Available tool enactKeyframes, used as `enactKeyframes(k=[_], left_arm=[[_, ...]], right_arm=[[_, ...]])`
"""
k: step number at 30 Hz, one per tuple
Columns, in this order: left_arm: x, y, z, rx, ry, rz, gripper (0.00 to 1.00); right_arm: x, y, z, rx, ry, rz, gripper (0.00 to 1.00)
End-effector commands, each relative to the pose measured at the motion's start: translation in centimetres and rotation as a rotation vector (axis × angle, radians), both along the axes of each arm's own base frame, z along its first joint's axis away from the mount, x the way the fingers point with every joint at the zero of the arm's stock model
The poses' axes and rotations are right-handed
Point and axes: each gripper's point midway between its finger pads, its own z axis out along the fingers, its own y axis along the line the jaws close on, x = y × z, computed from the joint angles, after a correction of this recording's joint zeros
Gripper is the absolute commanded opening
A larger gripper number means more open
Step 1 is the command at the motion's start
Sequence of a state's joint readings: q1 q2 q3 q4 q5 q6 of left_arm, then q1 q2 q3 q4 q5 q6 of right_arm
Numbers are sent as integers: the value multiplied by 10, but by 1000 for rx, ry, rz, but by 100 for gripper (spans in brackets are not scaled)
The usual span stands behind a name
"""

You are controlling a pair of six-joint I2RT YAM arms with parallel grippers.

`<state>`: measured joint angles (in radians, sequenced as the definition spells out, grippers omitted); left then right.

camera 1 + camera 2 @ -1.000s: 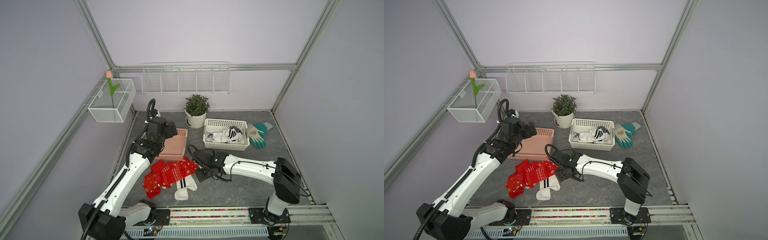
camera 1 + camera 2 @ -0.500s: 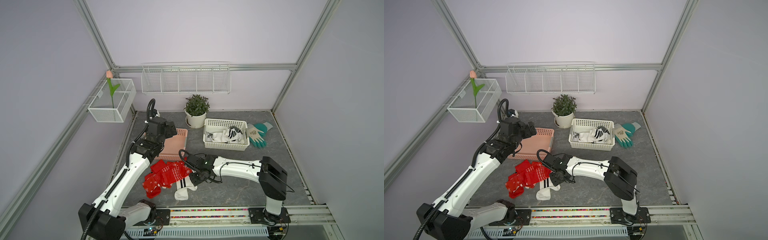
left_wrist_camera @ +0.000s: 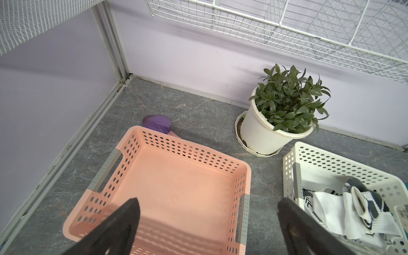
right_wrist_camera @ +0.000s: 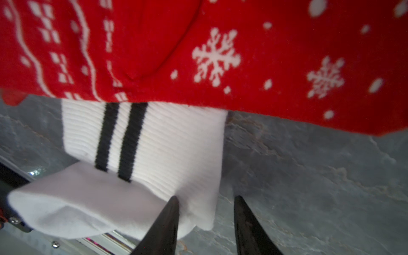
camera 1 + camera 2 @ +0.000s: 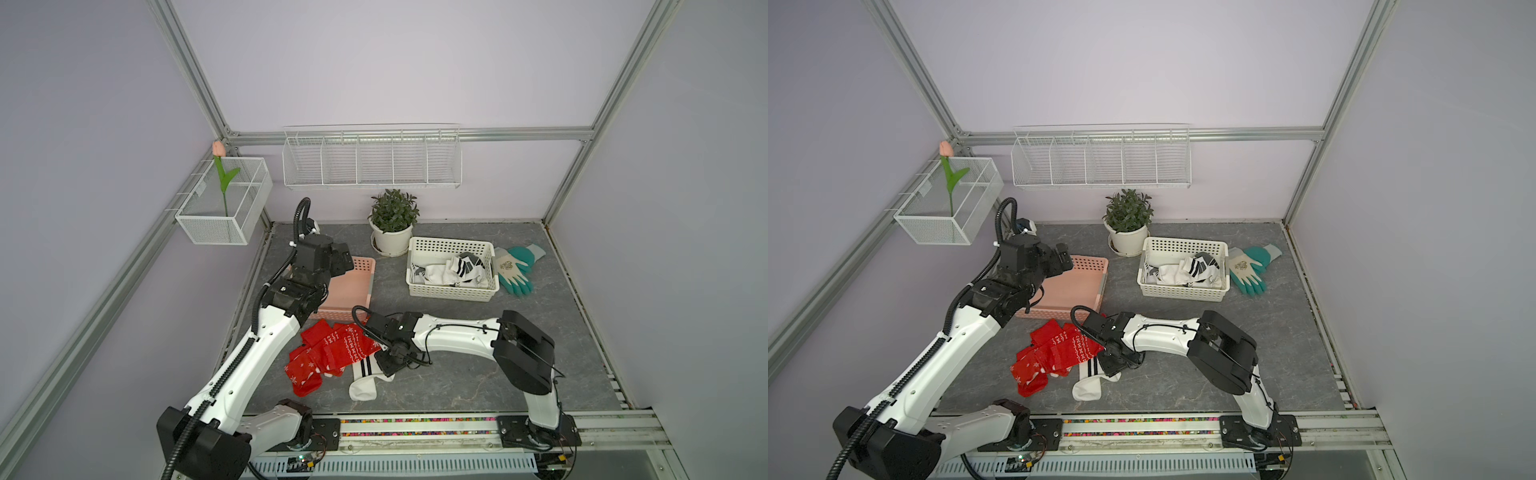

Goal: Sort the socks into the basket by color
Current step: Pick up the sock at the center of the board.

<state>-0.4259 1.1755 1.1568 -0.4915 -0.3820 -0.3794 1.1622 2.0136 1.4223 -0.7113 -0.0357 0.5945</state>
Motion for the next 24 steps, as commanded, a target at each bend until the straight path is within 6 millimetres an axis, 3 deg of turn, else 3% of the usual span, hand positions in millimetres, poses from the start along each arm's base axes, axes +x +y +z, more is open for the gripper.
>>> enactKeyframes(k=[1, 5, 11, 17, 24], left_arm=[[-1, 2, -1, 12, -2, 7, 99], [-2, 2, -1, 14, -1, 8, 99], [-1, 3, -1, 15, -2, 12, 99], [-1, 4, -2, 20, -1, 16, 99], [-1, 3, -1, 15, 0, 11, 99]], right_arm=[[-8, 2, -4, -16, 41, 9, 43], [-11, 3, -11, -26, 63, 16, 41], [-12, 2, -15, -39, 70, 24, 25], [-6, -8, -1, -38, 21, 15, 17], [5, -34, 22, -45, -23, -7, 15]])
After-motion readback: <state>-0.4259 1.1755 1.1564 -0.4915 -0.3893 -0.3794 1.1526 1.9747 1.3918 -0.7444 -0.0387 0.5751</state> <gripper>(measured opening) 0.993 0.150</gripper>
